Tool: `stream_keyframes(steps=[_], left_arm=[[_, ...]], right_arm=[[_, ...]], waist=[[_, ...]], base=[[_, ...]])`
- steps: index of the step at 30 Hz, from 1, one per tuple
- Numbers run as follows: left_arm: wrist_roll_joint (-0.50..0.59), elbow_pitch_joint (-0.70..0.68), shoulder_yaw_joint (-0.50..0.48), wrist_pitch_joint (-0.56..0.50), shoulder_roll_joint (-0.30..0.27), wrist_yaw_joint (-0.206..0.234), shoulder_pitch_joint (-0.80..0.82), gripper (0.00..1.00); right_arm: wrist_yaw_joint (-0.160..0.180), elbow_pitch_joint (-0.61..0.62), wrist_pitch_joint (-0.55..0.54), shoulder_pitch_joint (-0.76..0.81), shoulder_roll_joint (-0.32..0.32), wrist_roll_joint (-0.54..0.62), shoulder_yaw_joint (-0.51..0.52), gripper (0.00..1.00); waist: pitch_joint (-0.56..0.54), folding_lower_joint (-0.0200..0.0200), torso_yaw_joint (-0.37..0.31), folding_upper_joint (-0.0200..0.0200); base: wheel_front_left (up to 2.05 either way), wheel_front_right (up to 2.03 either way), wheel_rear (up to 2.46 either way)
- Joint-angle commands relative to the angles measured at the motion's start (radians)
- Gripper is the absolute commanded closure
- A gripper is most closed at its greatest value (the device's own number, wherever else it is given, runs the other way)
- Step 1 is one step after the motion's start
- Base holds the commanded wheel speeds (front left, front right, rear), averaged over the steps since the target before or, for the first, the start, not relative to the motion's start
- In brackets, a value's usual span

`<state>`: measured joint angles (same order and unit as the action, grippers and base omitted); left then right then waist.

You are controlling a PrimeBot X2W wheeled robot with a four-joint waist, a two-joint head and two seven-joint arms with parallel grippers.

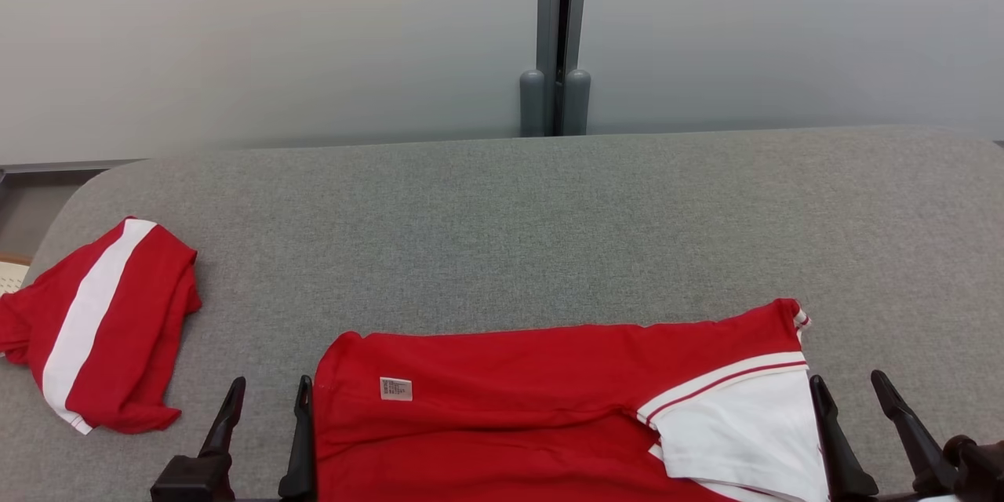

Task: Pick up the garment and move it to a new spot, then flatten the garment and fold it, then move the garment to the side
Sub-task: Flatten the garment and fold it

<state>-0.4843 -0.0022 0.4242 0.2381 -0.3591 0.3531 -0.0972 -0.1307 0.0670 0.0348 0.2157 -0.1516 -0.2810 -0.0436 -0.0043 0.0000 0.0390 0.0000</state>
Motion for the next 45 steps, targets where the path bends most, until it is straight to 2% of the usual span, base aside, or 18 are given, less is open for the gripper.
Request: stream_keyframes(steps=[1, 8, 17, 26, 27, 29, 35, 41, 45], left_arm=[[-0.002, 0.002, 0.0, 0.0, -0.006, 0.004, 0.001, 0.0], [-0.007, 0.001, 0.008, -0.002, 0.006, -0.005, 0.029, 0.0], [0.007, 0.032, 0.034, 0.006, 0.032, -0.034, 0.101, 0.0], [0.012, 0.068, 0.033, 0.015, 0.041, -0.051, 0.14, 0.0], [0.012, 0.069, 0.032, 0.017, 0.042, -0.051, 0.143, 0.0], [0.013, 0.071, 0.031, 0.018, 0.044, -0.054, 0.147, 0.0], [0.015, 0.075, 0.025, 0.021, 0.049, -0.058, 0.151, 0.0], [0.016, 0.08, 0.024, 0.024, 0.056, -0.062, 0.151, 0.0], [0.012, 0.086, 0.026, 0.025, 0.058, -0.067, 0.149, 0.0]], right_arm=[[0.0, 0.005, -0.002, 0.005, -0.001, 0.0, 0.002, 0.0], [0.0, -0.07, -0.006, -0.026, -0.02, -0.03, 0.014, 0.0], [0.0, -0.398, 0.009, -0.142, -0.049, -0.101, 0.019, 0.0], [0.0, -0.649, -0.064, -0.235, -0.055, -0.188, -0.086, 0.0], [0.0, -0.668, -0.079, -0.238, -0.054, -0.199, -0.1, 0.06], [0.0, -0.694, -0.115, -0.243, -0.05, -0.231, -0.131, 1.0], [0.005, -0.698, -0.095, -0.267, -0.099, -0.301, -0.164, 1.0], [0.009, -0.693, -0.027, -0.272, -0.19, -0.342, -0.12, 1.0], [0.007, -0.692, -0.004, -0.248, -0.22, -0.365, -0.097, 1.0]], waist=[[0.001, 0.0, 0.0, 0.0], [0.027, 0.0, 0.002, 0.0], [0.091, 0.0, 0.04, 0.0], [0.12, 0.0, 0.059, 0.0], [0.122, 0.0, 0.059, 0.0], [0.127, 0.0, 0.058, 0.0], [0.136, 0.0, 0.047, 0.0], [0.134, 0.0, 0.037, 0.0], [0.129, 0.0, 0.038, 0.0]], base=[[0.0, 0.0, 0.0], [0.0, 0.0, 0.0], [0.0, 0.0, 0.0], [0.0, 0.0, 0.0], [0.0, 0.0, 0.0], [0.0, 0.0, 0.0], [0.0, 0.0, 0.0], [0.0, 0.0, 0.0], [0.0, 0.0, 0.0]])
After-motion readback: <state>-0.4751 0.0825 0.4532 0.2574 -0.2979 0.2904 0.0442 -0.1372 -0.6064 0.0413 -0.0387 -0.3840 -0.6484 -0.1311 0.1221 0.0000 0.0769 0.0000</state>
